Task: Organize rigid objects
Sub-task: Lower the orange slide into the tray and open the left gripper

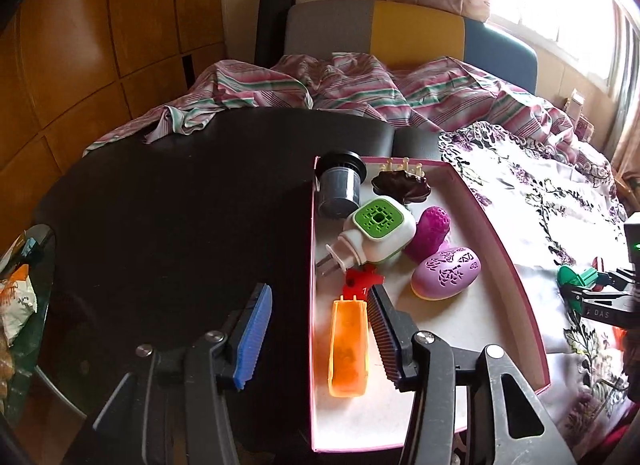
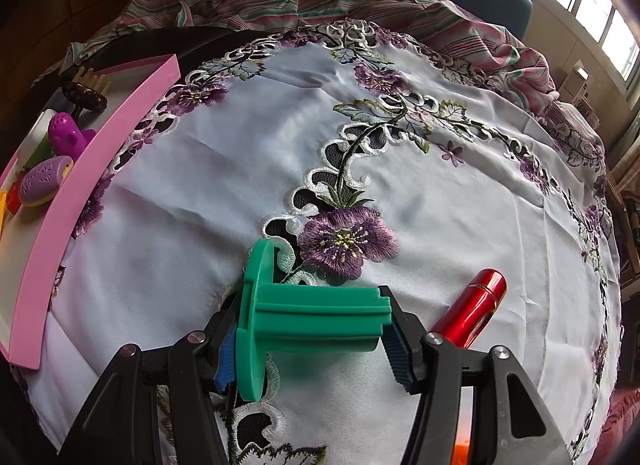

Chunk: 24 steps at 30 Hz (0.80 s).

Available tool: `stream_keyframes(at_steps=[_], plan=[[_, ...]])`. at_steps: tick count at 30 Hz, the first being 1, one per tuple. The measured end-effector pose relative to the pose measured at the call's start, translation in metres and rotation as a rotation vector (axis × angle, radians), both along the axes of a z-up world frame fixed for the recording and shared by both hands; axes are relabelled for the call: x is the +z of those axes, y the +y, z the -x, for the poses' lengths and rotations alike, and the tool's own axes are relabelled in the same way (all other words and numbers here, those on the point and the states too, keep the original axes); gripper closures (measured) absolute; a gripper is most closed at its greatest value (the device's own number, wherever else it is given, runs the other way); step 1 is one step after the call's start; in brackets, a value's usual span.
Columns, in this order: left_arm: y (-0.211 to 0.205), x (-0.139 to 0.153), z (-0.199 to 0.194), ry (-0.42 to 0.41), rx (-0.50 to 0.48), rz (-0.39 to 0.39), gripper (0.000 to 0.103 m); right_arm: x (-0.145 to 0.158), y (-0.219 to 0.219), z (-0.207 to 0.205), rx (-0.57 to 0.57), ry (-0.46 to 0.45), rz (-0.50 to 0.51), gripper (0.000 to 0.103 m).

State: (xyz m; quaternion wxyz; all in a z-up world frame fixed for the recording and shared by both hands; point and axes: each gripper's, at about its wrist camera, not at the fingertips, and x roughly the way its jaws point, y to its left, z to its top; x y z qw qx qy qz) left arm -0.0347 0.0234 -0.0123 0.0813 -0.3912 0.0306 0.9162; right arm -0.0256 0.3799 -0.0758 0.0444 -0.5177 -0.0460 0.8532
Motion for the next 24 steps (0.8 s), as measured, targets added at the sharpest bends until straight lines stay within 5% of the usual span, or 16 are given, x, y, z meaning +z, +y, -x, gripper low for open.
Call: stream_keyframes(at_steps=[24], plan=[[-0.015,-0.004,-0.004,-0.003,0.064,0.016,0.049,0.0,-0.003,-0.001,0.011,0.007,-0.03,0.043]])
